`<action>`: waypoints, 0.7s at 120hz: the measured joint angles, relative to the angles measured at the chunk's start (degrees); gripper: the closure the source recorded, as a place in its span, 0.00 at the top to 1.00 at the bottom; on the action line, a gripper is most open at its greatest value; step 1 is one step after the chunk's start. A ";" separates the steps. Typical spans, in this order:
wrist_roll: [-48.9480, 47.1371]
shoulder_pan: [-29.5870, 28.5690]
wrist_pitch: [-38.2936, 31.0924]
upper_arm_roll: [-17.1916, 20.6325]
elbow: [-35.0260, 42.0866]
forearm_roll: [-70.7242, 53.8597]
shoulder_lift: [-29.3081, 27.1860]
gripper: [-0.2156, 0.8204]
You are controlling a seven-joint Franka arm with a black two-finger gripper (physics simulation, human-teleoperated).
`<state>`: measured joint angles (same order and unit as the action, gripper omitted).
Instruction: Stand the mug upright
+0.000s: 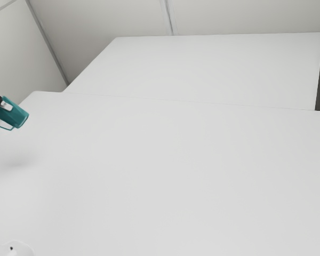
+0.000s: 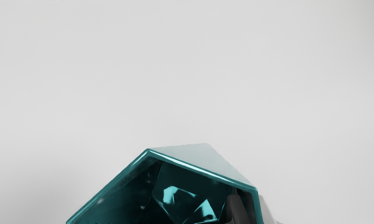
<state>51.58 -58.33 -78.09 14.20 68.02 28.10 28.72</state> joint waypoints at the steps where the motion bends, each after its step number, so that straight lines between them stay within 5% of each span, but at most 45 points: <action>1: -0.04 0.38 -0.04 -0.01 0.13 -0.27 -0.20 0.04; 9: -0.46 4.58 -0.77 -1.62 2.98 -2.24 -3.35 0.04; 24: -1.20 19.59 -3.89 -14.63 13.80 -3.76 -12.49 0.04; 48: -2.74 59.47 -11.59 -45.33 24.97 -5.62 -17.84 0.04; 60: -4.29 69.09 -16.53 -48.93 30.06 -8.68 -19.37 0.04; 84: -8.87 80.07 -27.85 -50.04 41.77 -18.40 -25.98 0.04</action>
<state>42.72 21.75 -105.94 -35.84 109.79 9.70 2.74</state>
